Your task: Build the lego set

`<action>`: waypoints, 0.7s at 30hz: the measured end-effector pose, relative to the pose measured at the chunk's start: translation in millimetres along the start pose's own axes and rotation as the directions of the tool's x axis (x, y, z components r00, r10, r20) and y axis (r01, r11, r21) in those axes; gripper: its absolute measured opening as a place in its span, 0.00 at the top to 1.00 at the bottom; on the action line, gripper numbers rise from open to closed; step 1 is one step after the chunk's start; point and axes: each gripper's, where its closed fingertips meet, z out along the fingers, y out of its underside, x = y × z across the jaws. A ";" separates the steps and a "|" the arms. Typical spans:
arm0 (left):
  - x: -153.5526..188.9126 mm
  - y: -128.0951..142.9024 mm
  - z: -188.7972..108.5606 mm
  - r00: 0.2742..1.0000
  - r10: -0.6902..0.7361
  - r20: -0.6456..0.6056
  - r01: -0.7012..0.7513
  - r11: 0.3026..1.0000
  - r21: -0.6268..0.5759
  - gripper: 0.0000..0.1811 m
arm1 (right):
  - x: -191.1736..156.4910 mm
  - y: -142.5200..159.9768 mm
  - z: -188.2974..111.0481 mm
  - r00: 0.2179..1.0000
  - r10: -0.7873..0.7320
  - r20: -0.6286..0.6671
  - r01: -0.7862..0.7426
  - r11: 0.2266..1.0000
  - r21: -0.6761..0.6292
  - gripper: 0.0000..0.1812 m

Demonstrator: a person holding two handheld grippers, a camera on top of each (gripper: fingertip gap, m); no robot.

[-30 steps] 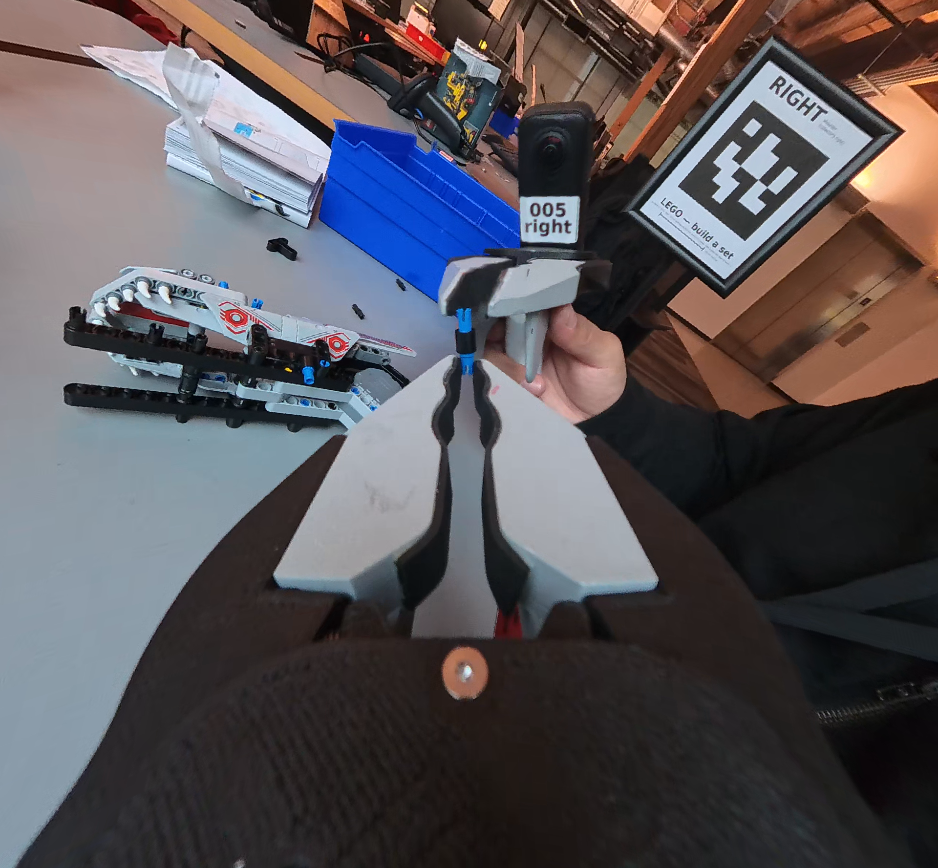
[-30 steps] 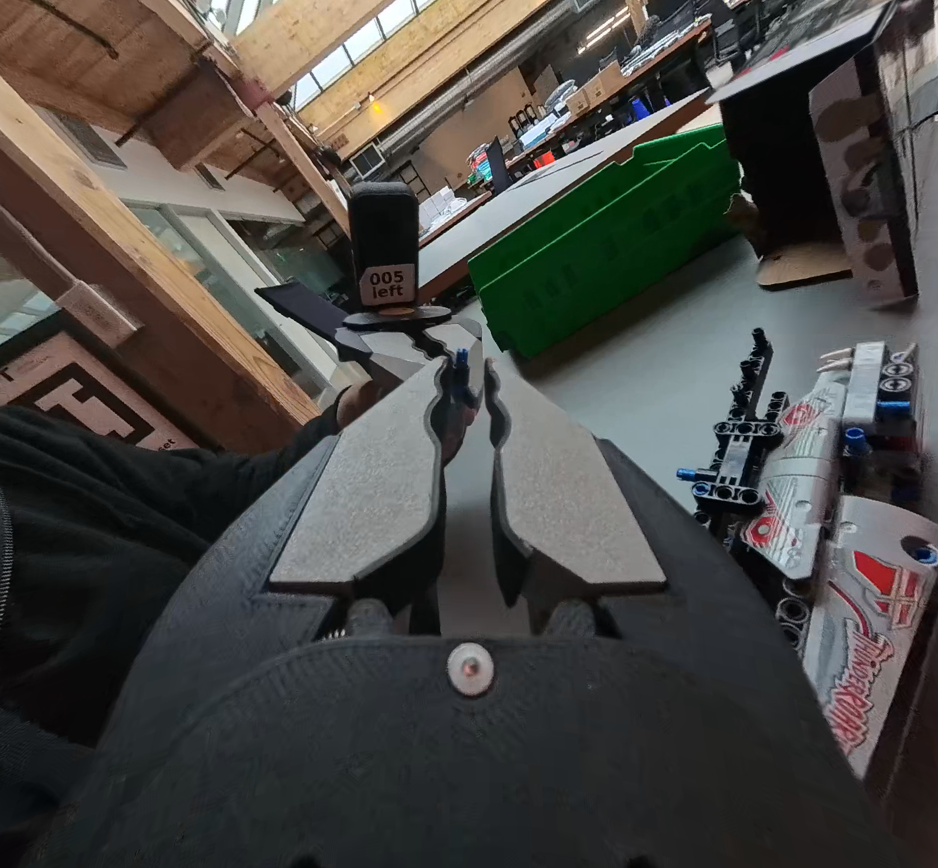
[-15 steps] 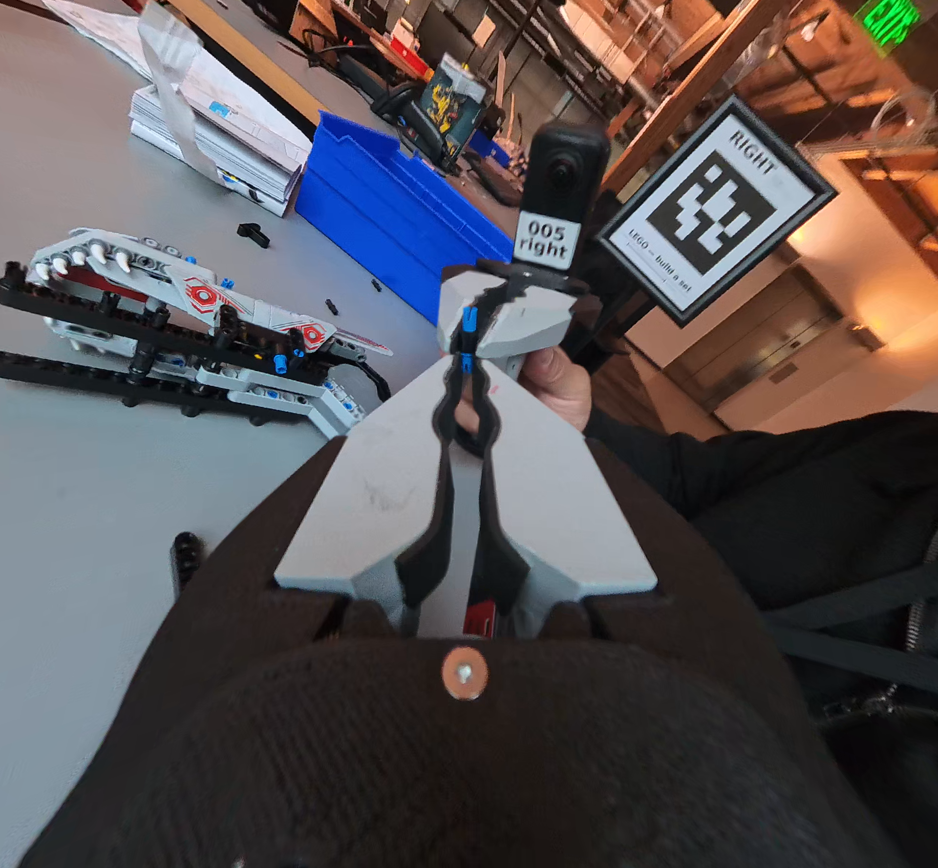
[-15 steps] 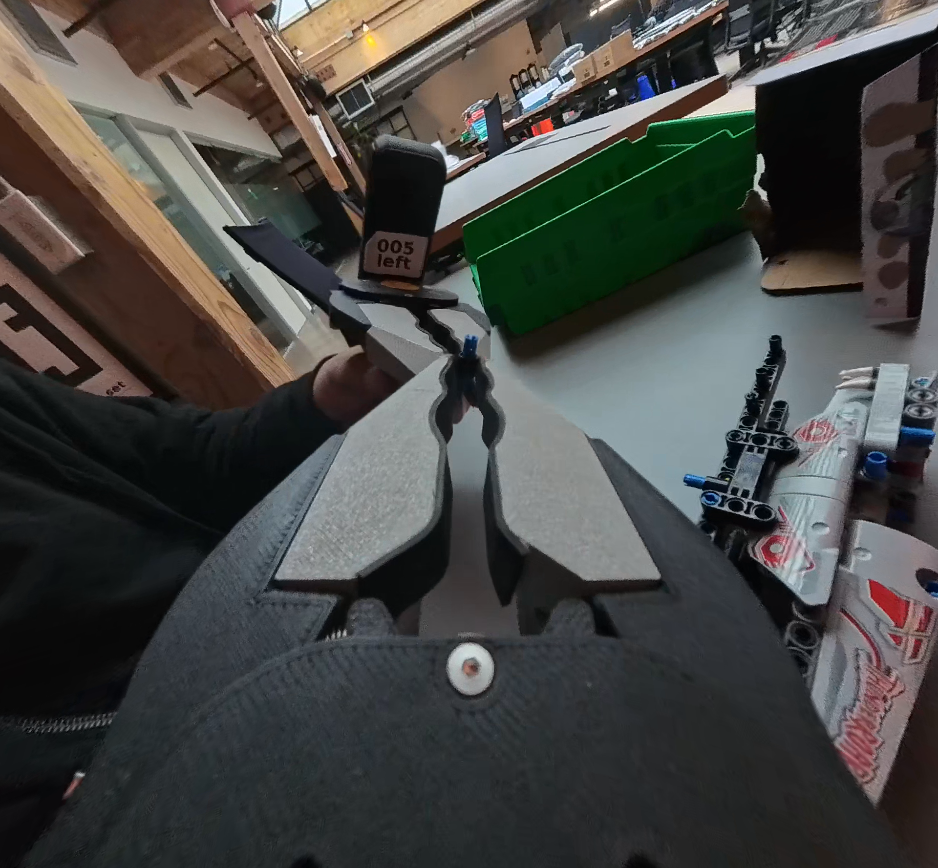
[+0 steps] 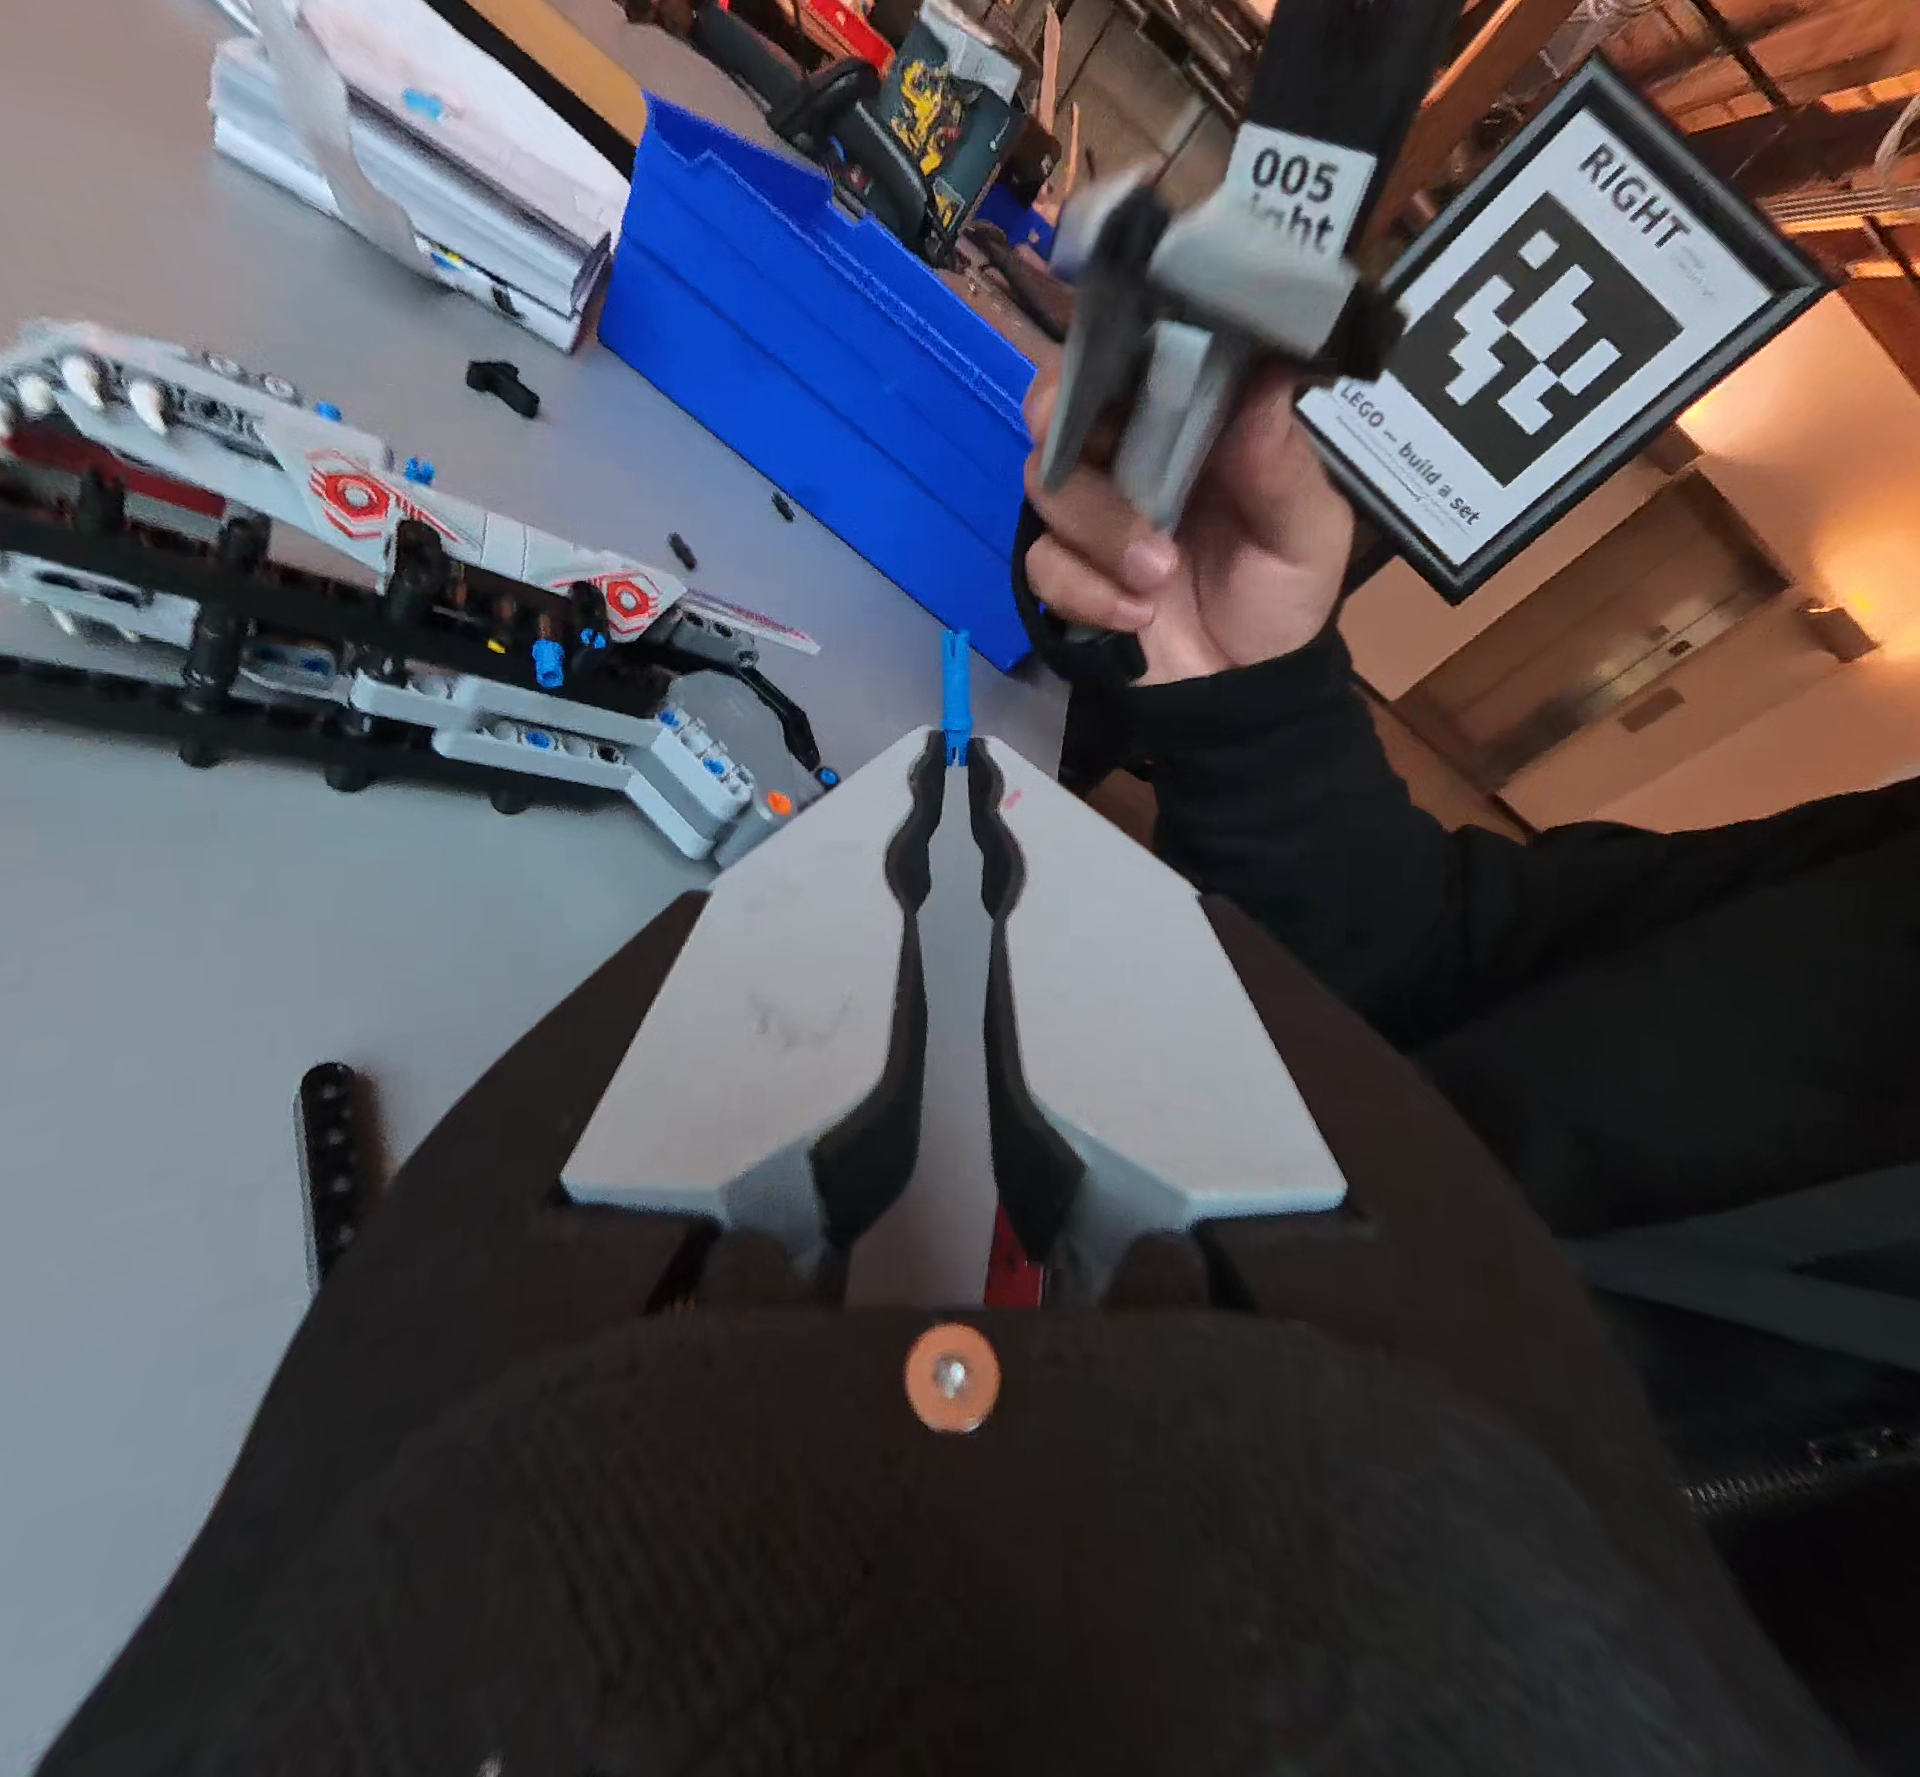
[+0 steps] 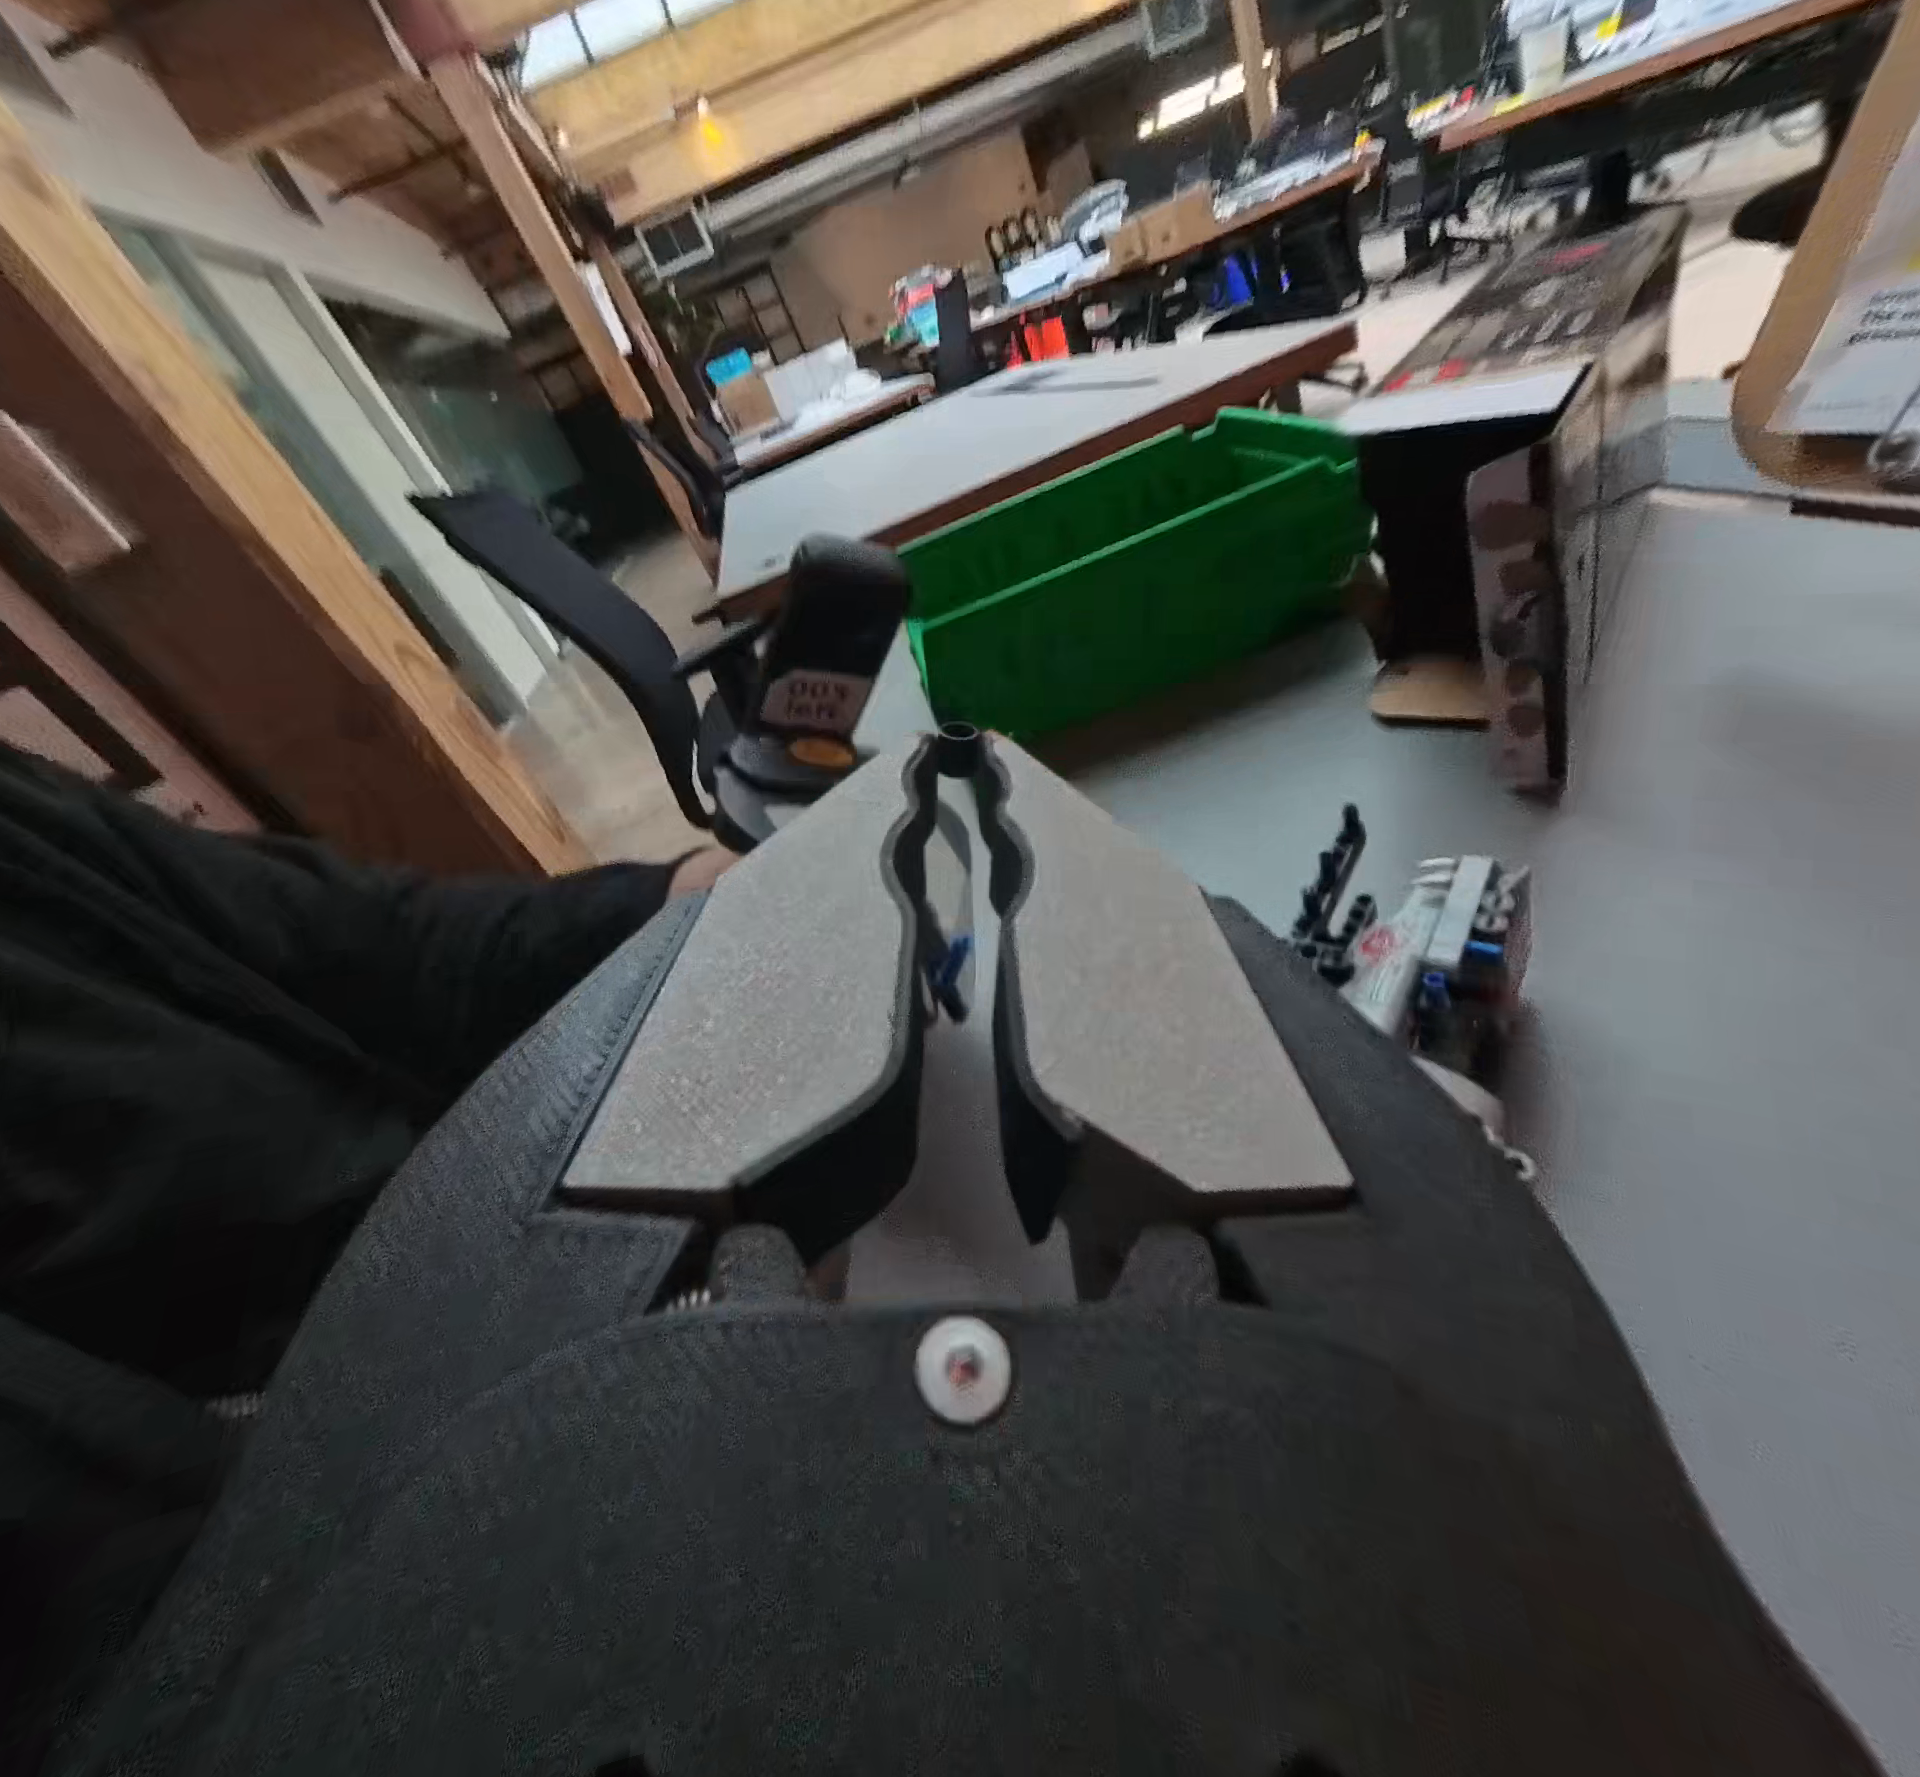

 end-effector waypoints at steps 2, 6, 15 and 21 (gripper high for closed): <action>-0.6 -2.6 -1.2 1.000 0.024 0.017 -0.024 1.000 0.002 0.99 | 13.7 24.1 2.3 0.994 -0.047 -0.096 0.036 0.993 -0.114 0.98; -8.6 -3.0 -8.0 0.996 0.059 0.062 -0.059 0.998 -0.008 0.99 | 27.0 12.6 -28.9 0.980 -0.026 -0.197 0.001 0.992 -0.127 0.98; -2.2 13.4 2.1 0.997 0.070 0.029 -0.067 0.993 -0.097 0.98 | 110.8 20.6 -269.3 0.550 -0.158 -0.820 -0.212 0.923 -0.321 0.91; -1.4 16.9 8.5 0.992 0.111 0.057 -0.103 0.986 -0.128 0.98 | 109.6 48.5 -289.4 0.587 -0.079 -0.806 -0.283 0.913 -0.295 0.74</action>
